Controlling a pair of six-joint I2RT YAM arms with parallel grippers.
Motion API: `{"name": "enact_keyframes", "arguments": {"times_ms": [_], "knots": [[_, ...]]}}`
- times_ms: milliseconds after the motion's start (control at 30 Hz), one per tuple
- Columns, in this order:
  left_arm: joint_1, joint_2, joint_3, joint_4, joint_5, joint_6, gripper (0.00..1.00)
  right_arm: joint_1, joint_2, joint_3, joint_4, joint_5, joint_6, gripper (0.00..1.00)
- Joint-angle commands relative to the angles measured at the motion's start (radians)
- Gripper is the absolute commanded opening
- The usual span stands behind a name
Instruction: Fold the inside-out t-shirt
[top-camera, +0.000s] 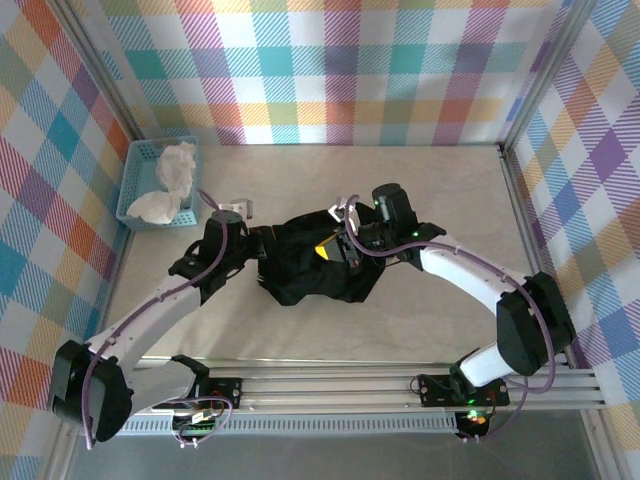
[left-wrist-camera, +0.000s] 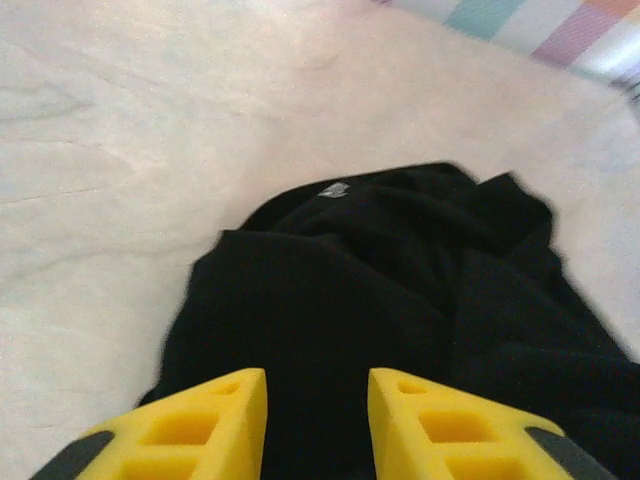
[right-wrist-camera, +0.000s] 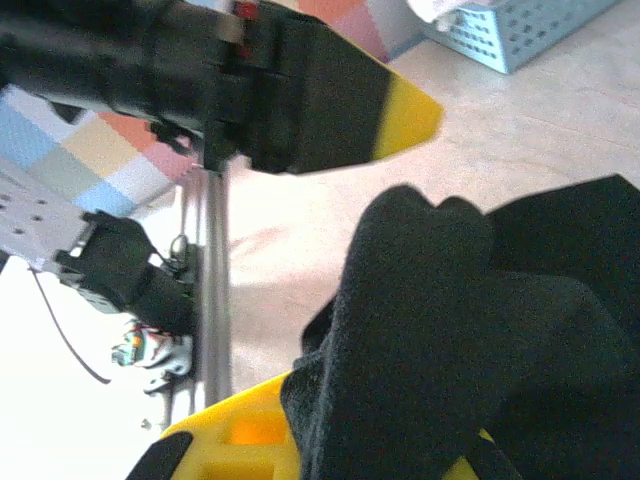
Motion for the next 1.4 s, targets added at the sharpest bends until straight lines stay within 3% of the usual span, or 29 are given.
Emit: {"name": "enact_keyframes", "arguments": {"times_ms": [0, 100, 200, 400, 533, 1000, 1133, 1233, 1367], "knots": [[-0.036, -0.051, 0.003, -0.088, -0.086, 0.031, 0.44, -0.024, 0.003, 0.013, 0.072, -0.105, 0.094, 0.0], [-0.089, -0.139, -0.051, -0.076, -0.042, 0.023, 0.54, -0.036, 0.03, 0.022, 0.073, -0.092, 0.107, 0.0], [-0.128, -0.181, -0.073, -0.065, 0.035, -0.014, 0.57, -0.043, 0.044, 0.024, 0.083, -0.073, 0.118, 0.0], [-0.251, -0.21, -0.059, -0.131, -0.061, -0.042, 0.58, -0.049, 0.071, 0.04, 0.092, -0.032, 0.16, 0.0], [-0.299, -0.2, -0.086, -0.094, -0.013, -0.04, 0.52, -0.051, 0.082, 0.053, 0.088, -0.027, 0.17, 0.0], [-0.277, 0.116, 0.037, -0.037, -0.115, 0.027, 0.49, -0.055, 0.059, 0.037, 0.079, -0.026, 0.153, 0.0], [-0.241, 0.194, 0.059, 0.011, -0.075, 0.029, 0.49, -0.057, 0.042, 0.025, 0.066, -0.026, 0.128, 0.0], [-0.228, 0.248, 0.076, 0.05, -0.034, 0.031, 0.38, -0.061, 0.025, 0.013, 0.065, -0.026, 0.115, 0.0], [-0.207, 0.248, 0.075, 0.101, 0.058, 0.035, 0.14, -0.073, 0.007, 0.007, 0.023, 0.021, 0.092, 0.0]]}}
